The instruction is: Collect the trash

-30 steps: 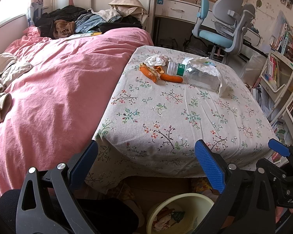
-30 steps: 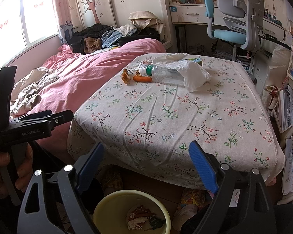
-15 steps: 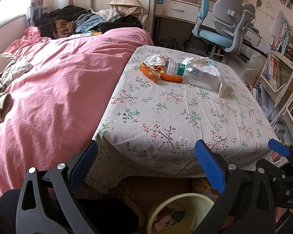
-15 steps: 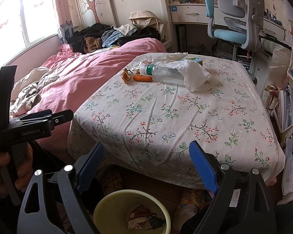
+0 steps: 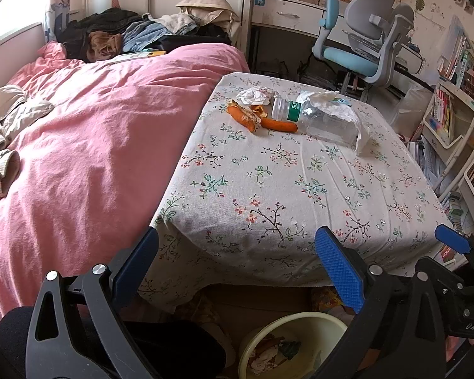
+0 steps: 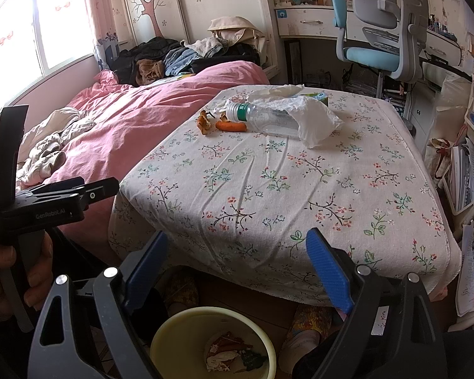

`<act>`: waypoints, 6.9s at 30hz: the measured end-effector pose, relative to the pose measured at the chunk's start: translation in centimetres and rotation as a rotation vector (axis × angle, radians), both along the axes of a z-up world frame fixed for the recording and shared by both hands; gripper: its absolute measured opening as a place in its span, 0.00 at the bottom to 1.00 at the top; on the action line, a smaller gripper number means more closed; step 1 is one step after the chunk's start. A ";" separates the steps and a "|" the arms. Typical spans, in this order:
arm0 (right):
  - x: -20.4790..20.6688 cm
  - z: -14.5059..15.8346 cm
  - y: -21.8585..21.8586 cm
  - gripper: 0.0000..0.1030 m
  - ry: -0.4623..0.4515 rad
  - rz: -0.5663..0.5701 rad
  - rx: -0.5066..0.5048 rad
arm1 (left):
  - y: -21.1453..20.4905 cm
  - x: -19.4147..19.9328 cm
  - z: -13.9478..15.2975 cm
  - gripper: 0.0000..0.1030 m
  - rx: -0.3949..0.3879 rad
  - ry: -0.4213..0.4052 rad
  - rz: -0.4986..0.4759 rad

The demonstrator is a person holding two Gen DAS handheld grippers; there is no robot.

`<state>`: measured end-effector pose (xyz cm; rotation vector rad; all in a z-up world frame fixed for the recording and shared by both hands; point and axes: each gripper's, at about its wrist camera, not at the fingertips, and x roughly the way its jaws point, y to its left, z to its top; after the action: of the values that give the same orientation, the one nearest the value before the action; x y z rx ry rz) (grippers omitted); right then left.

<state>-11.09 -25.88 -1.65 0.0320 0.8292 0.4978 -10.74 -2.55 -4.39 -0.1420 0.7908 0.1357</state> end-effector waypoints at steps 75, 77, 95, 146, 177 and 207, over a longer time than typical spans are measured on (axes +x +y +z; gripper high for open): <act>15.5 1.5 2.3 0.83 -0.083 0.035 -0.091 | 4.6 18.4 -0.9 0.93 -0.144 0.116 0.129; 17.5 0.8 2.3 0.83 -0.058 0.034 -0.099 | 4.8 20.7 -1.5 0.93 -0.138 0.131 0.143; 24.7 -1.7 2.2 0.05 0.113 0.066 -0.032 | 4.5 28.2 -4.2 0.19 -0.089 0.217 0.073; -0.2 -3.0 -1.8 0.56 0.254 -0.037 0.154 | -9.9 -3.5 -8.4 0.32 -0.038 0.562 -0.539; -0.4 -3.2 -1.7 0.69 0.214 -0.070 0.225 | -7.1 -1.1 -6.0 0.56 -0.149 0.418 -0.368; -0.5 -3.6 0.1 0.74 0.127 -0.097 0.122 | -4.4 0.0 -5.5 0.67 -0.213 0.336 -0.259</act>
<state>-11.56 -25.75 -5.21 0.2177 0.9161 0.4576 -10.72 -6.92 -9.93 -0.2205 1.1514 -0.1753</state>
